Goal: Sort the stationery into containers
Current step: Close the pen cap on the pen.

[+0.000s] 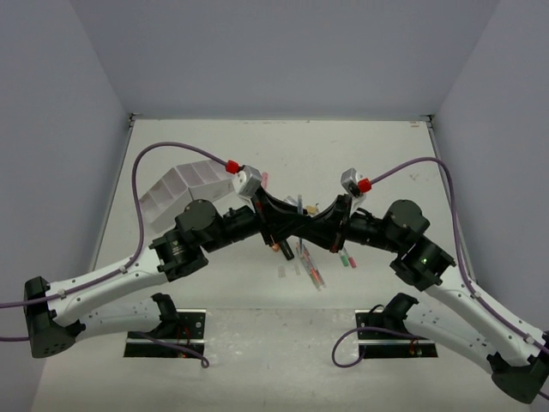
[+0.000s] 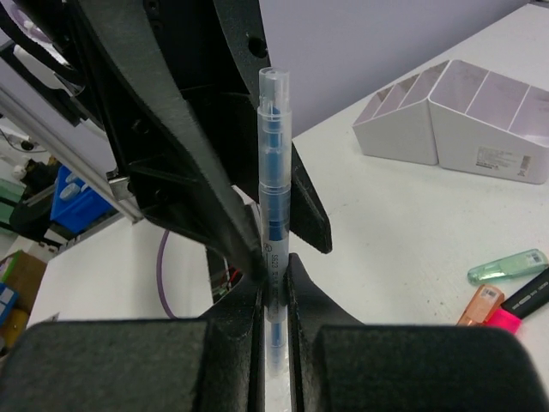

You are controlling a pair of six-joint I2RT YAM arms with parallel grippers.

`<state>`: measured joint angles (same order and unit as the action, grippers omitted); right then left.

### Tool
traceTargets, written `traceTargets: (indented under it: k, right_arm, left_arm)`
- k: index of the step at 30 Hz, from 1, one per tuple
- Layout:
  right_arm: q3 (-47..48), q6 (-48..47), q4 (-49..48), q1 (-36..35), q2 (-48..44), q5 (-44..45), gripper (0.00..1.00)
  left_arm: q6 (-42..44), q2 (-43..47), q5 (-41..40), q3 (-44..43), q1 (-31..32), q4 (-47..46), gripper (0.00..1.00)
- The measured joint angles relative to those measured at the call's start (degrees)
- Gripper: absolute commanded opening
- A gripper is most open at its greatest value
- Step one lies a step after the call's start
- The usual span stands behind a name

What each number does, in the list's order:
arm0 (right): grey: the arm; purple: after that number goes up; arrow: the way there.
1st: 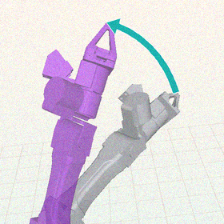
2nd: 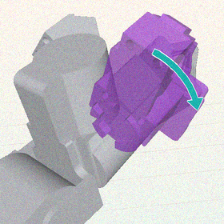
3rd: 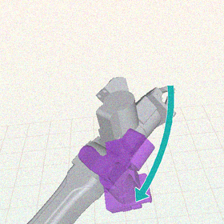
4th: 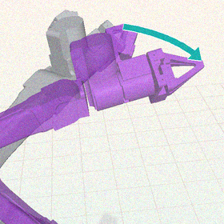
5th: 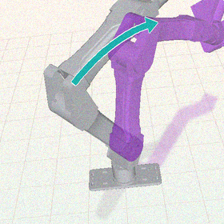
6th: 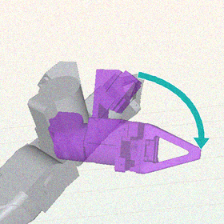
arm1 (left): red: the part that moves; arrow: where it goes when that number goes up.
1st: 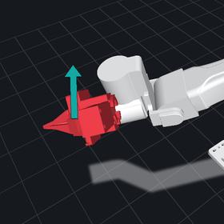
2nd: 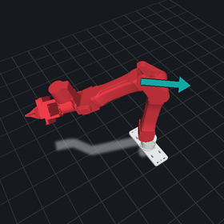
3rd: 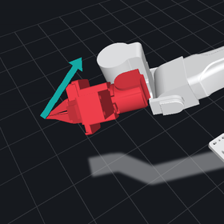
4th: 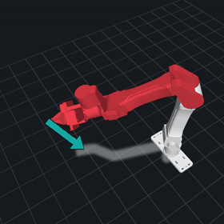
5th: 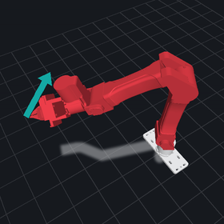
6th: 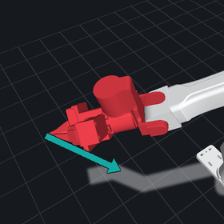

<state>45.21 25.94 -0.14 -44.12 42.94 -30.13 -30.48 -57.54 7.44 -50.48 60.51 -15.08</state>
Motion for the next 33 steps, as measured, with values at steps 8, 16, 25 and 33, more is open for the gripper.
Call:
traceTargets:
  k: [8,16,25,33]
  right_arm:
    - [0.0,-0.7,0.9,-0.1,-1.4,-0.4,0.00]
    - [1.1,-1.6,3.2,-0.1,0.6,-0.9,0.00]
    - [1.5,-2.0,4.1,-0.1,1.3,-1.0,0.00]
    - [1.8,-2.5,4.2,-0.1,1.6,-1.9,0.00]
  left_arm:
    - [2.2,1.3,-6.7,-0.6,0.4,3.9,0.74]
    - [4.0,2.9,-9.2,-0.6,0.4,4.0,0.66]
    - [4.3,3.2,-8.4,-0.6,0.4,3.5,0.51]
    - [4.1,3.3,-8.5,-0.6,0.4,1.9,0.44]
